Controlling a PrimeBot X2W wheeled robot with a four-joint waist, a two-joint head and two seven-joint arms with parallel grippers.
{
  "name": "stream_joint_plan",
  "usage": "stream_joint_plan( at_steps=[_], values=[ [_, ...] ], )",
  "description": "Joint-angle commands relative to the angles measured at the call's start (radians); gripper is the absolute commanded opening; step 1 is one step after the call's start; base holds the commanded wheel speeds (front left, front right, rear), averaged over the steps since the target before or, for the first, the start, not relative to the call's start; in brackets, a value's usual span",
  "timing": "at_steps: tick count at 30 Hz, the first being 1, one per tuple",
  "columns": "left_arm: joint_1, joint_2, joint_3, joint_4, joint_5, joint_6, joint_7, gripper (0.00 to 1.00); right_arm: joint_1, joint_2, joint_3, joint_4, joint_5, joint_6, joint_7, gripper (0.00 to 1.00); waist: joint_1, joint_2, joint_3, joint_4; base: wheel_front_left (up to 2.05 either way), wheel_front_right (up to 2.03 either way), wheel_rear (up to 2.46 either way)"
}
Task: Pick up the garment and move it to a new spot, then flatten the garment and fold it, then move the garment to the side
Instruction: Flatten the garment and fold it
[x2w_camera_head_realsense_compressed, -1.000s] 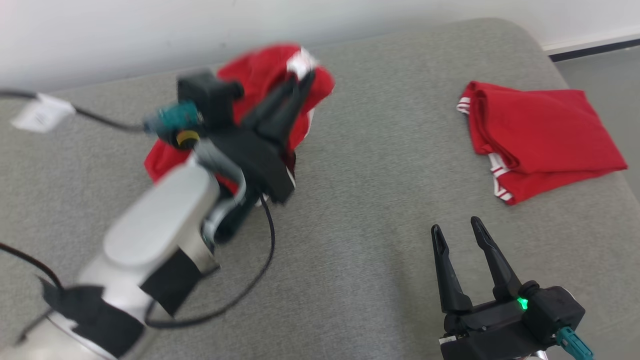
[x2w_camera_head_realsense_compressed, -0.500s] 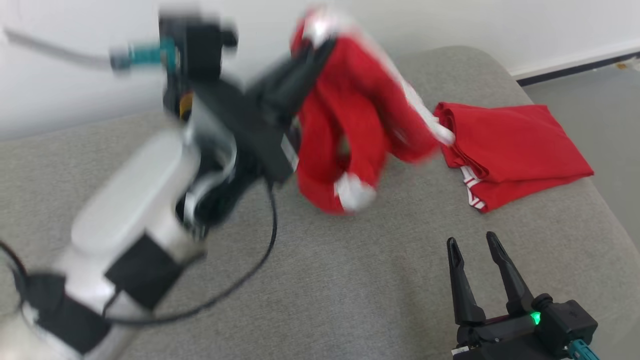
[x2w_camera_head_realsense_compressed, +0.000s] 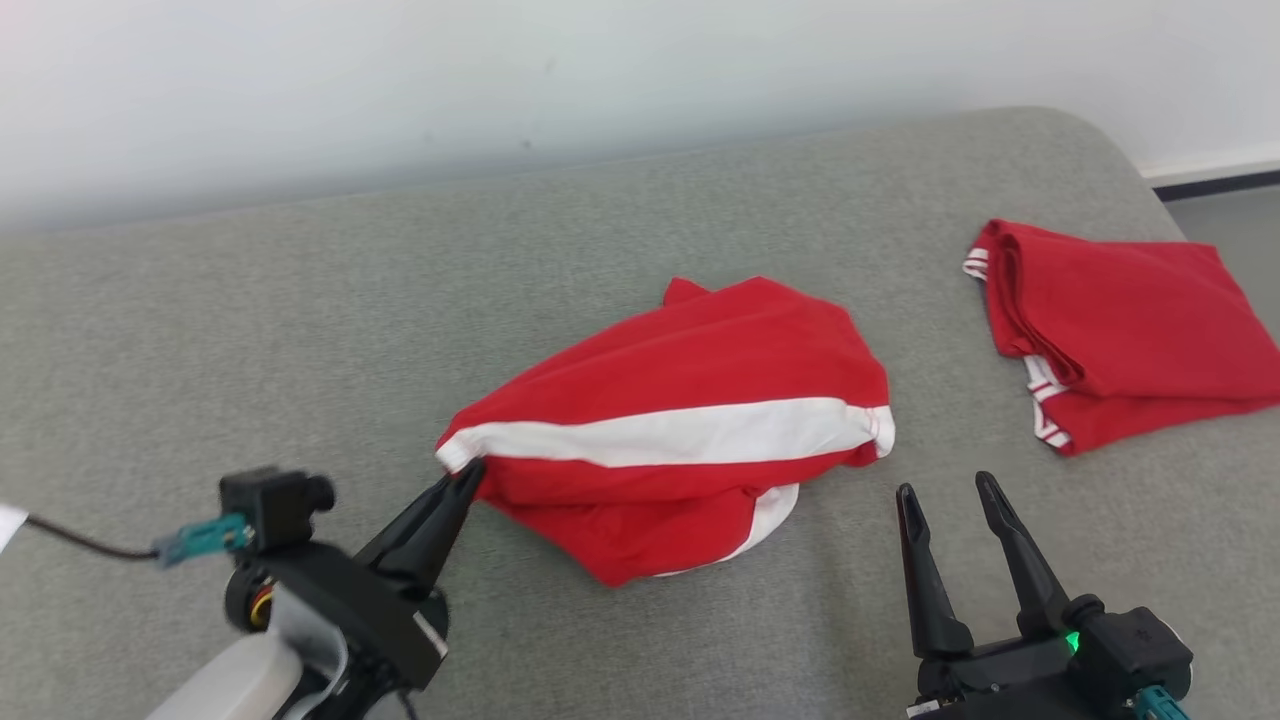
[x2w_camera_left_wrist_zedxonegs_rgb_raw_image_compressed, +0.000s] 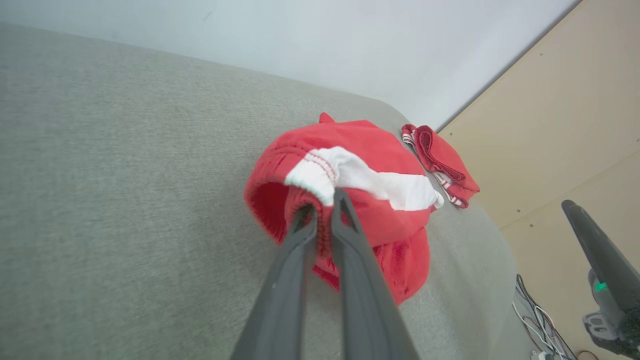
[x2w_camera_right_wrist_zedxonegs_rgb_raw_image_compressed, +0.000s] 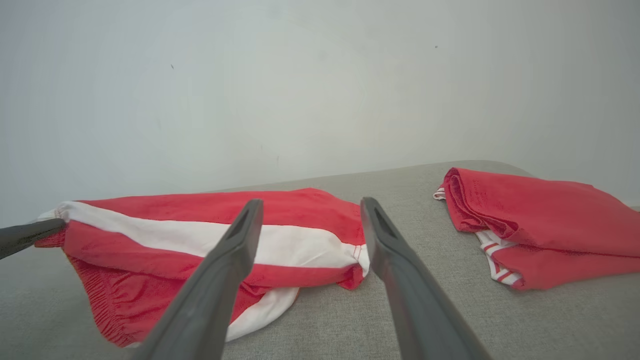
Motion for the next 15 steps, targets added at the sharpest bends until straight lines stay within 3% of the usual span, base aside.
stream_joint_plan(
  at_steps=[1, 11, 12, 14, 15],
  values=[
    [0.032, 0.015, 0.007, 0.006, 0.001, -0.003, -0.026, 0.00, 0.007, 0.001, 0.000, 0.003, -0.007, -0.003, 0.000, 1.00, 0.0001, 0.0000, -0.009, 0.036, 0.00, 0.00, 0.00],
    [0.117, 0.059, 0.003, 0.054, 0.048, -0.007, -0.113, 0.00, 0.002, 0.000, 0.050, 0.089, 0.034, -0.003, -0.001, 1.00, 0.0001, 0.0000, -0.056, 0.104, 0.00, 0.00, 0.00],
    [0.119, 0.059, 0.000, 0.066, 0.075, 0.004, -0.124, 0.22, -0.009, -0.006, 0.069, 0.128, 0.064, -0.003, -0.001, 1.00, 0.0001, 0.0000, -0.062, 0.113, 0.00, 0.00, 0.00],
    [0.129, 0.052, 0.005, 0.074, 0.094, 0.016, -0.135, 0.89, -0.028, -0.019, 0.087, 0.171, 0.092, -0.003, -0.001, 1.00, 0.0001, 0.0000, -0.067, 0.119, 0.00, 0.00, 0.00],
    [0.136, 0.046, 0.009, 0.074, 0.106, 0.022, -0.141, 1.00, -0.039, -0.024, 0.095, 0.188, 0.111, -0.003, -0.001, 1.00, 0.0001, 0.0000, -0.068, 0.123, 0.00, 0.00, 0.00]
  ],
)
